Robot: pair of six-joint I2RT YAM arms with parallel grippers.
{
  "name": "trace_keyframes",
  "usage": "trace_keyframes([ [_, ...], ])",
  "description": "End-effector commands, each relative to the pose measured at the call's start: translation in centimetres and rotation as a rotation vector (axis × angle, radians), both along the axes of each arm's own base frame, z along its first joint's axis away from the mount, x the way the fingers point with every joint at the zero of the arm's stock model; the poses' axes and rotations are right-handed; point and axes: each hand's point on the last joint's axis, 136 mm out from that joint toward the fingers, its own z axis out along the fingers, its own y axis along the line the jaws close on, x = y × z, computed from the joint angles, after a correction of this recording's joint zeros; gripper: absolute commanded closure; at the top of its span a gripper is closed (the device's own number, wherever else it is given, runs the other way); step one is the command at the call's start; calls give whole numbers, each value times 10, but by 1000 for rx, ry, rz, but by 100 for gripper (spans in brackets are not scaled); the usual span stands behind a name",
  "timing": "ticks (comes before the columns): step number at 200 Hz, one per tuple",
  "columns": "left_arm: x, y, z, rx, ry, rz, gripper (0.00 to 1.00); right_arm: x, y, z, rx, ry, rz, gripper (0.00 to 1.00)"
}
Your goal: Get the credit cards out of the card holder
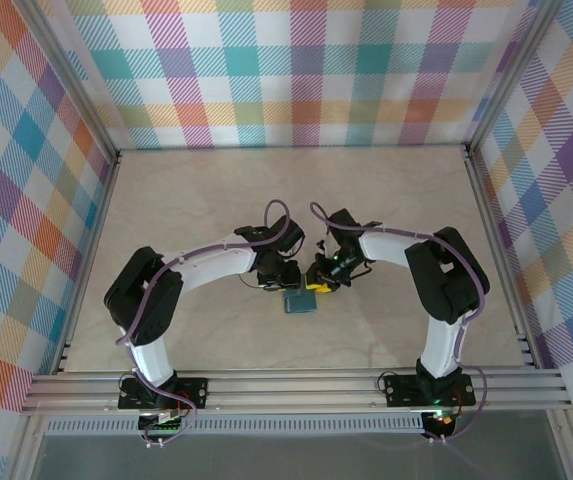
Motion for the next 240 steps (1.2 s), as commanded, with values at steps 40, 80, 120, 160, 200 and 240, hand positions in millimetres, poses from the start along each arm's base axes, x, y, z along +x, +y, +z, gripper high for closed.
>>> trace_keyframes([
  [40, -9, -7, -12, 95, 23, -58, 71, -8, -4, -1, 4, 36, -97, 89],
  [80, -8, -16, -14, 84, 14, -94, 64, -11, -4, -3, -2, 46, -99, 91],
  [120, -11, -17, -25, 106, 36, -130, 59, -11, -5, -5, -8, 50, -105, 91],
  [160, -17, -9, -39, 154, 71, -174, 55, -11, -5, -5, -9, 57, -106, 91],
  [200, -19, 1, -38, 190, 43, -236, 54, -11, -5, -6, -14, 63, -106, 91],
  [240, -16, -2, -18, 136, -56, -334, 57, -11, -2, -1, -4, 68, -87, 92],
])
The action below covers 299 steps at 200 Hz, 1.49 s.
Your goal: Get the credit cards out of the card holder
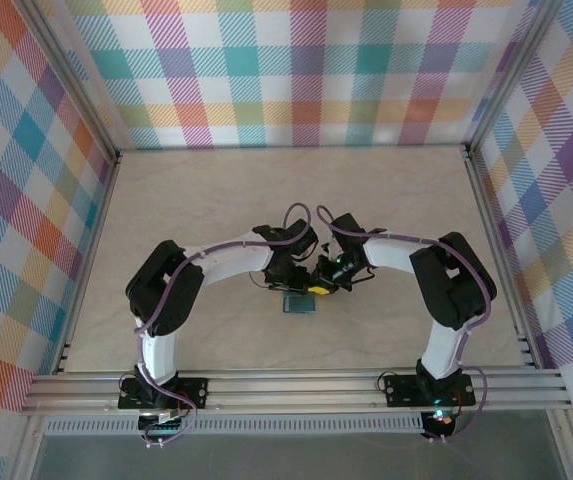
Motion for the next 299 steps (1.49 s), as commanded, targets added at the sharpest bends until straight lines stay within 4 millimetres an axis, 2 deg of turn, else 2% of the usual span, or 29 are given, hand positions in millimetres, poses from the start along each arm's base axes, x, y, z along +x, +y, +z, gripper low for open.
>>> trace_keyframes([
  [1, -16, 4, 2, 9, -16, -133, 57, -7, 0, -1, -19, 47, 3, 92],
  [22, -13, 5, 7, -1, -76, -201, 59, -9, 1, 3, -16, 56, 33, 93],
  [42, -14, 6, 5, 7, -85, -268, 60, -10, 1, 5, -20, 67, 52, 93],
  [72, -20, -1, 6, -43, -84, -335, 60, -12, 2, 5, -16, 85, 63, 93],
  [137, -23, -10, 7, -95, -85, -383, 45, -14, 4, 3, -7, 106, 65, 94],
  [162, -17, -4, 1, -43, -100, -388, 39, -15, 5, 4, 1, 112, 67, 94],
  [181, -13, 2, -4, 7, -109, -390, 38, -15, 6, 6, 9, 113, 68, 95],
  [210, -10, 11, -11, 73, -129, -392, 47, -16, 5, 4, 5, 118, 66, 96],
  [242, -8, 18, -14, 102, -144, -386, 62, -16, 5, 3, 1, 121, 63, 97],
  [285, -5, 22, -7, 109, -181, -373, 81, -16, 2, 1, -16, 122, 61, 98],
  [299, -5, 23, -5, 115, -183, -365, 84, -16, 1, 0, -24, 122, 60, 99],
])
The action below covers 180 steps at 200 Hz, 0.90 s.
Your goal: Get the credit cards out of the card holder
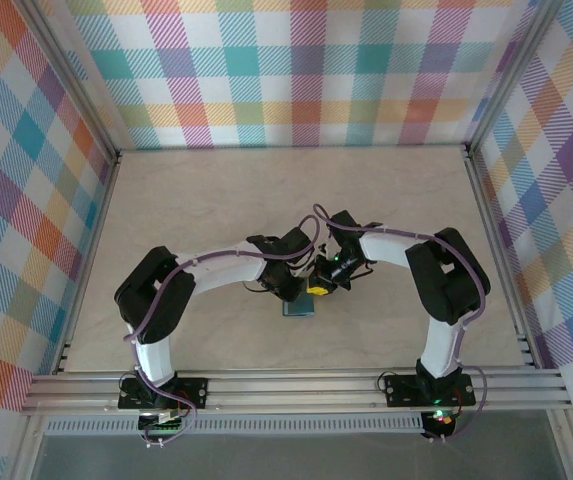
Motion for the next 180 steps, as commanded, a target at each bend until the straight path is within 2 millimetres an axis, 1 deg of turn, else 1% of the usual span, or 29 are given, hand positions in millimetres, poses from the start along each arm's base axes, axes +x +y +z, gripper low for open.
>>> trace_keyframes([
  [1, 0, 13, -4, 65, -35, -1, 84, -9, -2, -4, -26, 47, 15, 99],
  [38, 8, 25, 5, 97, -87, 82, 82, -8, -10, -3, -76, 21, 8, 99],
  [60, 12, 34, 13, 96, -102, 155, 77, -5, -16, -1, -115, -2, 4, 97],
  [68, 13, 36, 15, 90, -96, 184, 73, -5, -18, 0, -125, -9, 4, 95],
  [84, 14, 39, 16, 55, -68, 231, 69, -5, -21, 1, -144, -14, 10, 89],
  [114, 12, 30, 17, -84, 37, 286, 62, -5, -27, 4, -177, -27, 15, 74],
  [131, 11, 26, 19, -161, 94, 316, 60, -3, -28, 8, -182, -40, 14, 64],
  [154, 7, 20, 19, -245, 168, 343, 59, -1, -28, 12, -183, -48, 8, 59],
  [168, 3, 16, 20, -287, 207, 349, 54, 0, -27, 15, -181, -54, 7, 56],
  [180, 2, 9, 26, -334, 224, 347, 49, 0, -27, 17, -180, -58, 5, 55],
])
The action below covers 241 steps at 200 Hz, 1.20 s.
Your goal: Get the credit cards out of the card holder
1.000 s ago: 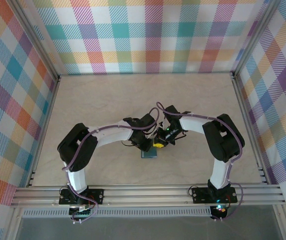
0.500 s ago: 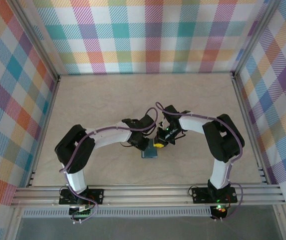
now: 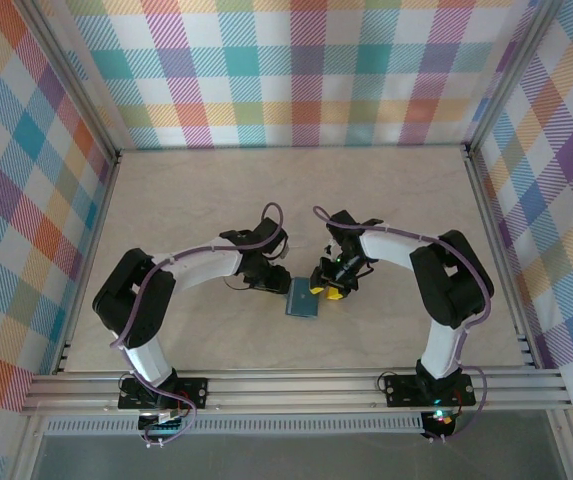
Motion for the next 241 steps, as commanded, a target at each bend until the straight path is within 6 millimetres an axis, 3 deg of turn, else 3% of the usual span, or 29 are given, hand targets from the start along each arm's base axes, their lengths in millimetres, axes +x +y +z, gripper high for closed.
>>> trace_keyframes([
  [1, -7, -22, 20, -167, 47, 12, 48, 4, 1, 18, 2, -37, 10, 55],
  [11, -6, -28, 27, -206, 49, 16, 42, 4, 2, 20, 2, -40, 8, 55],
  [35, 1, -33, 35, -210, 51, 39, 39, 3, 1, 20, -3, -44, 12, 54],
  [88, 2, -17, 9, -26, 127, 83, 38, 2, -2, 21, -12, -45, 9, 52],
  [148, -5, -7, 4, 22, 143, 62, 41, 0, -3, 21, -19, -43, 7, 52],
  [185, -5, 4, 5, 66, 115, 75, 51, 1, -2, 23, -20, -46, 8, 52],
  [212, -4, 9, 6, 76, 97, 84, 66, 0, 0, 25, -23, -46, 14, 52],
  [241, -4, 1, 6, 20, 106, 72, 85, 0, 4, 27, -29, -50, 26, 52],
])
